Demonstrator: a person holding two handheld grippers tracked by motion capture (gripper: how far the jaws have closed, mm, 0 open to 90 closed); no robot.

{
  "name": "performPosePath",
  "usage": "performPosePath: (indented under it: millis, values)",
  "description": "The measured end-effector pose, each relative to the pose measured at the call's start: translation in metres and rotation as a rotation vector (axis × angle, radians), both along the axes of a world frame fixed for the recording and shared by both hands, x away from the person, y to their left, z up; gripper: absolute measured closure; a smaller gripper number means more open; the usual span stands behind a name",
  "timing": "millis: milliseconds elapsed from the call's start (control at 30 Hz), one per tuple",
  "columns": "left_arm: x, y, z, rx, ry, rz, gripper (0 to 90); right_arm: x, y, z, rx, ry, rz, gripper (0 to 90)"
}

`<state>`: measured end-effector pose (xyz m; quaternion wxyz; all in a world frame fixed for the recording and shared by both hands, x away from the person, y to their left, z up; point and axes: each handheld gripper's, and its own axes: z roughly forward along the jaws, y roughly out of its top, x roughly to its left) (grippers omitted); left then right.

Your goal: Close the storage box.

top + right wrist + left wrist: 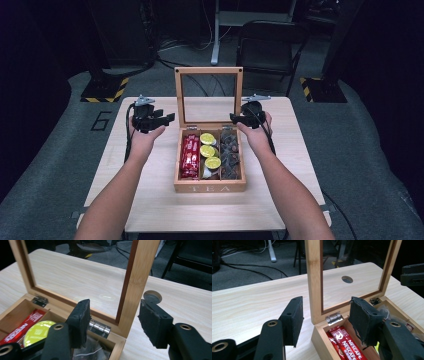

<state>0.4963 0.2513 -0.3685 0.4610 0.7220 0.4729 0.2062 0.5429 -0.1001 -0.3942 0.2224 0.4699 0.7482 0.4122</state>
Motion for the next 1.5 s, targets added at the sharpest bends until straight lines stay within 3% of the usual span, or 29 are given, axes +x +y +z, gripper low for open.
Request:
performPosePath:
  millis: [167,400,600,867,900,1133,1367,1500]
  values:
    - [-0.004,0.0,0.003,-0.012,-0.013,-0.018,43.0,-0.013,-0.003,0.002,-0.005,-0.009,0.046,39.0]
    - [-0.008,-0.001,0.002,-0.016,-0.013,-0.058,41.7,-0.029,0.001,0.005,0.026,-0.003,0.145,36.4]
    - [-0.016,-0.001,-0.004,-0.015,-0.007,-0.093,42.4,-0.046,0.007,0.008,-0.015,-0.014,0.234,39.3]
    - [-0.023,0.002,-0.005,-0.046,-0.015,-0.086,37.8,-0.059,0.009,0.006,0.022,-0.006,0.27,32.4]
    - [-0.025,0.003,-0.005,-0.072,-0.01,-0.084,36.4,-0.061,0.009,0.005,0.022,-0.006,0.271,31.5]
    - [-0.028,0.009,-0.002,-0.074,-0.024,-0.074,28.3,-0.066,0.007,0.003,0.021,-0.014,0.281,27.0]
    - [-0.03,0.009,-0.002,-0.095,-0.024,-0.075,23.9,-0.075,0.01,0.001,-0.022,-0.036,0.311,26.9]
    - [-0.031,0.008,-0.003,-0.089,-0.018,-0.082,22.6,-0.082,0.016,-0.004,-0.029,-0.023,0.349,28.5]
